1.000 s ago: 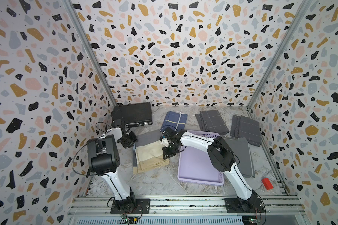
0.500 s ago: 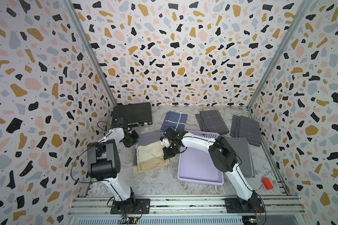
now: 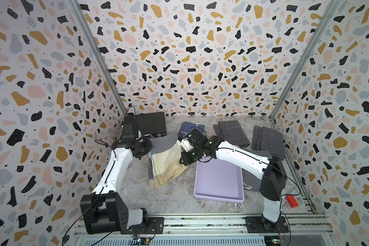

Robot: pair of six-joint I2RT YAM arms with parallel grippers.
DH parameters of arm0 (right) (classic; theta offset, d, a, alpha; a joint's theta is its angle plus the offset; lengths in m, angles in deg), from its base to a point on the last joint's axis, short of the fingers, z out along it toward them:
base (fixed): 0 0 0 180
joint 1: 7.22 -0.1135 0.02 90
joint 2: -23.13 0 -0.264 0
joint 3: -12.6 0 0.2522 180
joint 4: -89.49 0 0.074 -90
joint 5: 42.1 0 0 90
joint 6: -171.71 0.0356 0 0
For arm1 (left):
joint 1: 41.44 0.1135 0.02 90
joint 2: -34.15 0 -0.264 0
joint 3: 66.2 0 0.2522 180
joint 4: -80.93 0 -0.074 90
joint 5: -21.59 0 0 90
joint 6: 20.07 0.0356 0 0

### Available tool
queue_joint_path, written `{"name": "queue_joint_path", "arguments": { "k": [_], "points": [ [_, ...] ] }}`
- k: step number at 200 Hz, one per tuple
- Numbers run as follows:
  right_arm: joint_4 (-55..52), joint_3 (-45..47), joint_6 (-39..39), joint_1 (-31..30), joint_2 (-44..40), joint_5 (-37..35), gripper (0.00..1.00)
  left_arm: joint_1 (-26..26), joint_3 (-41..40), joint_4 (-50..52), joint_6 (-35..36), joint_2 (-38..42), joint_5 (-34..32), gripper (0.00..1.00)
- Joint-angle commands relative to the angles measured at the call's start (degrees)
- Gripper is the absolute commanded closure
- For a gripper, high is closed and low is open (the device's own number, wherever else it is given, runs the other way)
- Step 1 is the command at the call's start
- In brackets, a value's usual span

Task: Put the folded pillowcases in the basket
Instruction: Pick up the pillowcase from the center of the board, then place the pillowcase in the basket.

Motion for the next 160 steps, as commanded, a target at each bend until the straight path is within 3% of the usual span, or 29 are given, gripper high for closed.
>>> {"name": "queue_joint_path", "arguments": {
  "k": [1,39,73,160],
  "points": [
    [-4.0,5.5,2.6,0.1,-9.4,-6.8,1.0,-5.9,3.6,2.1,-2.1,2.9,1.0,1.0],
    [-6.6,19.5,6.5,0.5,-23.8,-14.7,1.0,-20.5,6.9,1.9,-5.1,2.4,-0.8,1.0],
    [-7.6,29.4,8.0,4.3,-31.6,-16.2,1.0,-31.6,10.9,-0.7,-6.0,-3.0,-3.3,1.0],
    [-8.5,39.7,5.5,15.9,-37.9,-13.8,1.0,-40.7,20.4,-6.1,-4.8,-21.7,-2.2,1.0]
  ]
}}
